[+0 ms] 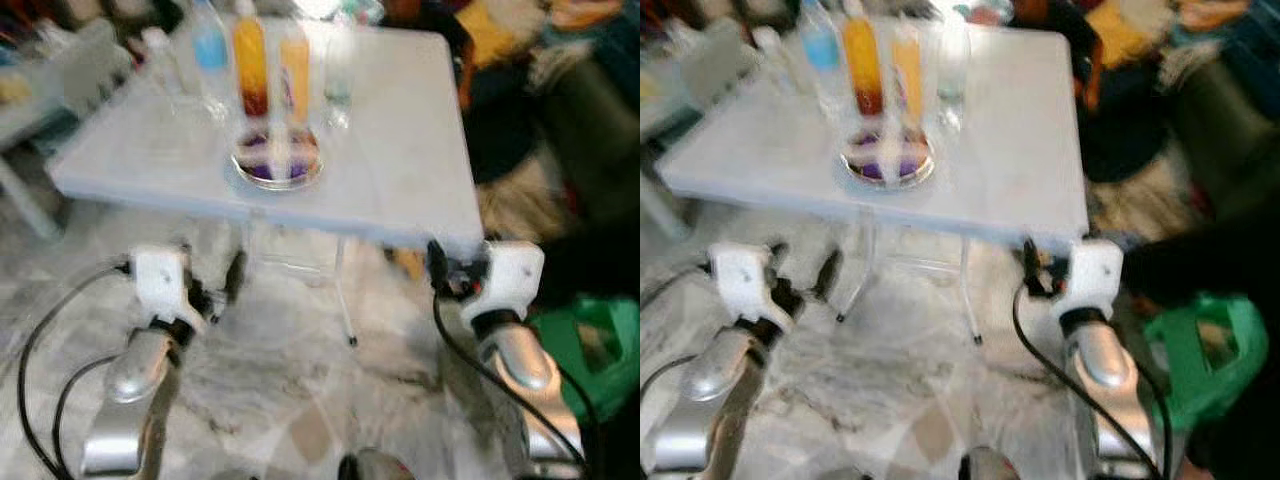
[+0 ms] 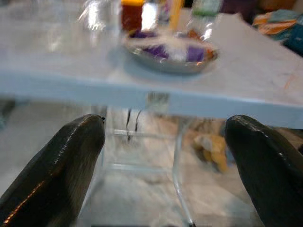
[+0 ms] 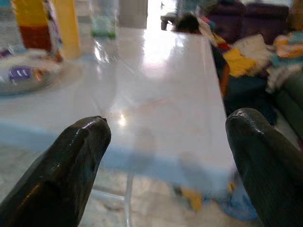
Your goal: Restocking fridge
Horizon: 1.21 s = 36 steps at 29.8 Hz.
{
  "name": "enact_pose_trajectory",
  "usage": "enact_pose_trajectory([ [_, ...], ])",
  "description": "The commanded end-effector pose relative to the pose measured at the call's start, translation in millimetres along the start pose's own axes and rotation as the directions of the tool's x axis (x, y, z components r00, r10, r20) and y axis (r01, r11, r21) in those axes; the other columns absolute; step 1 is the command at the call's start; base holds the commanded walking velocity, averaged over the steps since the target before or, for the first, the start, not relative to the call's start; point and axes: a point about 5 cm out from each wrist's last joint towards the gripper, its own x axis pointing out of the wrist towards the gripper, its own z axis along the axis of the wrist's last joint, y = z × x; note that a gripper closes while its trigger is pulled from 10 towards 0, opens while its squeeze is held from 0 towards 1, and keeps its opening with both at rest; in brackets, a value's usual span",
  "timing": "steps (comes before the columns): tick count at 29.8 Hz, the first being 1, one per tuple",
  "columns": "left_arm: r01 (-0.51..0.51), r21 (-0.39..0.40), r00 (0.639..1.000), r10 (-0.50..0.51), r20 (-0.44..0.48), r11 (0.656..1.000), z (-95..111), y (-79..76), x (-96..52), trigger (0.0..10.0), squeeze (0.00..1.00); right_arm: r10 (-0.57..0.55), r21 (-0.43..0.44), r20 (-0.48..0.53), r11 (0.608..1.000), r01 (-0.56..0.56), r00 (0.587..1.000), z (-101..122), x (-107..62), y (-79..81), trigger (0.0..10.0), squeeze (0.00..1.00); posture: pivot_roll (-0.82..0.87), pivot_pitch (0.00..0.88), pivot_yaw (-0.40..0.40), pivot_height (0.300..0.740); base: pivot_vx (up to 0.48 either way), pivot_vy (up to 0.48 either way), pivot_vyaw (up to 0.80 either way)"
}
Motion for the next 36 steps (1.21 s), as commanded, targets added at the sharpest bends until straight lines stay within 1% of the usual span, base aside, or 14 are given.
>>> enact_pose_trajectory([
  [1,-0.030,0.043,0.999,0.031,-0.019,0.999,1.4,7.1,-6.1,10.0,0.00,0.026,0.015,0.010,1.000,-0.026,1.000,4.1,3.2,7.7,10.0,0.00,0.03,0.117,-0.076,0.740,0.000,0.000,0.50],
  [4,0.001,0.058,0.999,0.002,-0.041,0.998,4.0,9.4,-5.5,10.0,0.00,0.031,0.015,-0.001,0.999,-0.031,1.000,3.1,3.5,7.8,10.0,0.00,0.04,0.117,-0.081,0.740,0.000,0.000,0.00],
  [9,0.024,0.086,1.000,-0.022,-0.023,0.996,10.9,7.0,3.3,10.0,0.00,0.030,0.017,-0.009,0.999,-0.030,1.000,0.5,5.1,8.2,10.0,0.00,0.04,0.128,-0.081,0.740,0.000,0.000,0.00],
  [12,0.052,0.078,0.998,-0.054,0.027,0.996,12.2,-4.2,10.2,10.0,0.00,0.008,0.032,-0.013,0.999,-0.008,1.000,-3.9,2.6,7.0,10.0,0.00,0.03,0.118,-0.071,0.740,0.000,0.000,0.00],
  [13,0.064,0.075,0.995,-0.069,0.066,0.995,10.8,-11.4,11.8,10.0,0.00,-0.010,0.036,-0.027,0.999,0.011,1.000,-8.6,-0.2,6.1,10.0,0.00,0.02,0.116,-0.062,0.740,0.000,0.000,0.00],
  [15,0.046,0.049,0.996,-0.049,0.068,0.998,7.3,-19.9,11.4,10.0,0.00,-0.020,0.036,-0.029,0.999,0.021,0.999,-9.0,-1.7,5.7,10.0,0.00,0.02,0.114,-0.056,0.740,0.000,0.000,0.00],
  [16,0.046,0.049,0.996,-0.049,0.068,0.998,7.3,-19.9,11.4,10.0,0.00,-0.020,0.036,-0.029,0.999,0.021,0.999,-9.0,-1.7,5.7,10.0,0.00,0.02,0.114,-0.056,0.740,0.000,0.000,0.00],
  [17,0.041,0.076,0.996,-0.047,0.081,0.996,8.2,-23.3,10.9,10.0,0.00,-0.018,0.039,-0.021,0.999,0.019,1.000,-6.4,-0.8,6.5,10.0,0.00,0.01,0.112,-0.049,0.740,0.000,0.000,0.00],
  [20,0.034,0.084,0.995,-0.041,0.089,0.996,9.0,-23.9,10.9,10.0,0.00,-0.007,0.041,-0.011,0.999,0.007,1.000,-3.4,1.1,7.7,10.0,0.00,0.01,0.112,-0.048,0.740,0.000,0.000,0.00],
  [22,-0.022,0.042,0.995,0.018,0.094,0.999,10.5,-18.6,15.3,10.0,0.00,0.009,0.033,0.005,0.999,-0.009,1.000,1.0,8.0,8.7,10.0,0.00,0.02,0.109,-0.055,0.740,0.000,0.000,-0.73],
  [26,-0.004,0.084,0.992,-0.007,0.125,0.996,17.5,-12.7,22.0,10.0,0.00,0.011,0.031,0.018,0.999,-0.011,1.000,3.4,16.8,8.8,10.0,0.00,0.03,0.104,-0.053,0.740,0.240,0.211,-0.62],
  [28,0.000,0.092,0.992,-0.012,0.127,0.996,18.6,-11.0,22.9,10.0,0.00,0.010,0.032,0.018,0.999,-0.011,1.000,3.3,17.3,9.0,10.0,0.00,0.02,0.102,-0.050,0.740,0.345,0.334,-0.50],
  [31,-0.011,0.067,0.992,0.003,0.127,0.998,18.3,-5.9,25.4,10.0,0.00,-0.002,0.032,0.008,0.999,0.002,1.000,-0.2,13.1,8.2,10.0,0.00,0.02,0.099,-0.048,0.740,0.369,0.306,0.00],
  [36,-0.004,0.064,0.992,-0.005,0.130,0.998,17.4,-8.8,26.6,10.0,0.00,-0.006,0.029,-0.004,1.000,0.006,1.000,-3.2,6.5,8.6,10.0,0.00,0.00,0.099,-0.041,0.740,0.390,0.276,0.00],
])
